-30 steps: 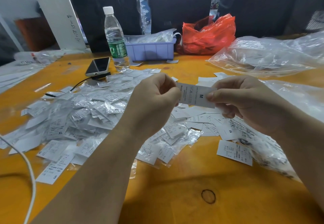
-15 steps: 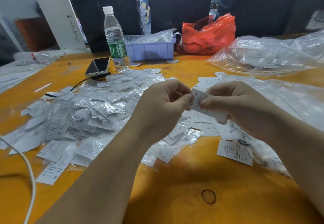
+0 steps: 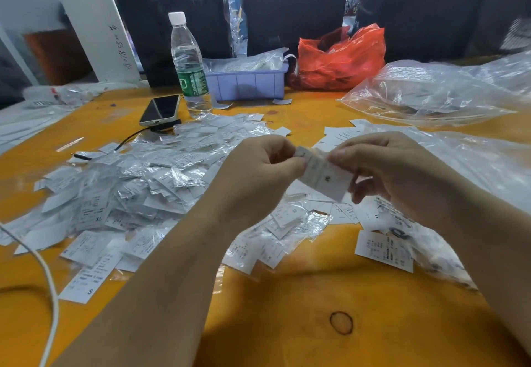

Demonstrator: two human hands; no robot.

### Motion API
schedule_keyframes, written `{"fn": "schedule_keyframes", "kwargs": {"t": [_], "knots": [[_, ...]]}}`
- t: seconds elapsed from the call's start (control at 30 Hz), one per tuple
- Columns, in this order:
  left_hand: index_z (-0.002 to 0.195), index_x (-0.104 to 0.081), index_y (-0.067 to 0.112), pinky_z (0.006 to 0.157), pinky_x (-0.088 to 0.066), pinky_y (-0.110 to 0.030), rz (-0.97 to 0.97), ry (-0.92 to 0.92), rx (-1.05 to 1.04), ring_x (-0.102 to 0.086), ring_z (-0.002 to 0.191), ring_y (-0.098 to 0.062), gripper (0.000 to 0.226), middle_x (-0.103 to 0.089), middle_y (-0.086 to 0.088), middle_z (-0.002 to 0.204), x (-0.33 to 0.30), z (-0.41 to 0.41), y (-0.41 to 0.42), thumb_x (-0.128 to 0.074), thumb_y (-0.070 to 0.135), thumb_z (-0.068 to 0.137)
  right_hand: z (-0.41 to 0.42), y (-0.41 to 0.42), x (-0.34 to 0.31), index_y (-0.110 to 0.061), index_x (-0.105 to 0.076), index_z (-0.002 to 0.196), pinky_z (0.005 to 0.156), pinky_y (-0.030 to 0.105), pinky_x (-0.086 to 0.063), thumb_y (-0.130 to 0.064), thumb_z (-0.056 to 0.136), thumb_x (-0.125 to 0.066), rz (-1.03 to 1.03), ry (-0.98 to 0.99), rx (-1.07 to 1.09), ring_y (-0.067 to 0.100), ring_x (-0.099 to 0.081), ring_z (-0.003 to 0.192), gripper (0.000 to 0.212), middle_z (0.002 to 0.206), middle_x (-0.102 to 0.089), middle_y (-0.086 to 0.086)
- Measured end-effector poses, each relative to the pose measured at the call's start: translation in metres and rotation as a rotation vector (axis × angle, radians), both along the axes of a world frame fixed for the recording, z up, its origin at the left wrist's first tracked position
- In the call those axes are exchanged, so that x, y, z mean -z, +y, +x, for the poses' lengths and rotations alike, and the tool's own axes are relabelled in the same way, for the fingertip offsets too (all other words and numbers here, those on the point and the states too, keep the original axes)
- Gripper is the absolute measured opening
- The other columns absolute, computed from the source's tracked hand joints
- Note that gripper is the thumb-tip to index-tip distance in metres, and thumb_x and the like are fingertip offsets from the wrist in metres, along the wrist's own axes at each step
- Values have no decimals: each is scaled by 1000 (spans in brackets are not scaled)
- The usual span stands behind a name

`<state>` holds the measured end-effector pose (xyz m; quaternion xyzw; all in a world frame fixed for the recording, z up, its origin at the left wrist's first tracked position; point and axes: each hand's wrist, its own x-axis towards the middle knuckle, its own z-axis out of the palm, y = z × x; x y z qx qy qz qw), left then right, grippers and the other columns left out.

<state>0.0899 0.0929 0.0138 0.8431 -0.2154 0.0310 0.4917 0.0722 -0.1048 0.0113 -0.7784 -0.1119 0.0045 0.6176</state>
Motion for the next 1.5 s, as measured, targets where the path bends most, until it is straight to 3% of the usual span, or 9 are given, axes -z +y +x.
{"fn": "schedule_keyframes", "kwargs": {"t": [0.13, 0.27, 0.4, 0.5, 0.87, 1.2, 1.33, 1.4, 1.5], "knots": [[77, -67, 16, 41, -35, -19, 220, 56, -203, -43, 46, -7, 17, -57, 4, 63, 6, 9, 7, -57, 24, 88, 1, -1, 4, -13, -73, 84, 55, 27, -52, -3, 91, -52, -201, -100, 226, 20, -59, 62, 24, 71, -68, 2], [82, -62, 25, 57, -42, -27, 486, 8, -394, -55, 73, -12, 7, -57, 8, 78, 10, 10, 9, -57, 28, 84, 2, 4, 17, -25, -71, 103, 70, 18, -45, -9, 89, -57, -632, -248, 301, 7, -59, 83, 25, 98, -65, -11], [105, -57, 29, 61, -39, -28, 515, -74, -434, -52, 86, -17, 26, -43, 13, 81, 9, 8, 8, -60, 21, 80, 7, 3, 26, -28, -51, 137, 102, 32, -33, -29, 90, -60, -927, -106, 200, 14, -31, 133, 47, 144, -41, -9], [107, -59, 29, 60, -38, -26, 469, -104, -409, -52, 87, -17, 27, -43, 15, 80, 9, 5, 4, -60, 20, 81, 7, 5, 29, -30, -45, 141, 103, 37, -30, -42, 92, -54, -1032, -24, 118, 15, -18, 137, 51, 151, -29, -11], [92, -60, 31, 55, -38, -24, 423, -103, -282, -50, 75, -2, 11, -48, 17, 79, 16, 4, 0, -59, 23, 85, 5, 7, 27, -17, -72, 83, 83, 37, -49, -23, 88, -66, -903, -210, 165, 14, -56, 95, 10, 100, -66, -1], [97, -62, 30, 56, -36, -25, 233, -75, -138, -51, 62, -5, 12, -53, 8, 68, 17, 1, -8, -58, 24, 87, 4, 5, 22, -20, -61, 79, 50, 23, -39, -19, 95, -56, -552, -354, 307, 11, -52, 55, 17, 67, -61, 2], [116, -56, 31, 59, -37, -21, 200, -80, -141, -53, 74, -3, 28, -55, 11, 87, 17, 1, -11, -59, 35, 89, 2, 7, 23, -22, -64, 80, 59, 34, -49, -16, 93, -61, -516, -374, 257, 18, -61, 64, 16, 69, -66, -4], [128, -49, 31, 70, -43, -24, 231, -56, -135, -54, 91, -7, 42, -50, 11, 106, 19, 2, -11, -61, 39, 88, 2, 7, 23, -25, -68, 79, 57, 28, -49, -14, 91, -65, -467, -365, 227, 12, -60, 61, 16, 66, -66, -7], [115, -57, 28, 70, -46, -27, 220, -35, -134, -56, 92, -11, 28, -53, 9, 107, 19, 3, -10, -63, 36, 89, 3, 7, 22, -24, -71, 81, 58, 19, -47, -13, 87, -70, -388, -330, 164, 5, -59, 62, 13, 70, -68, -11]]}}
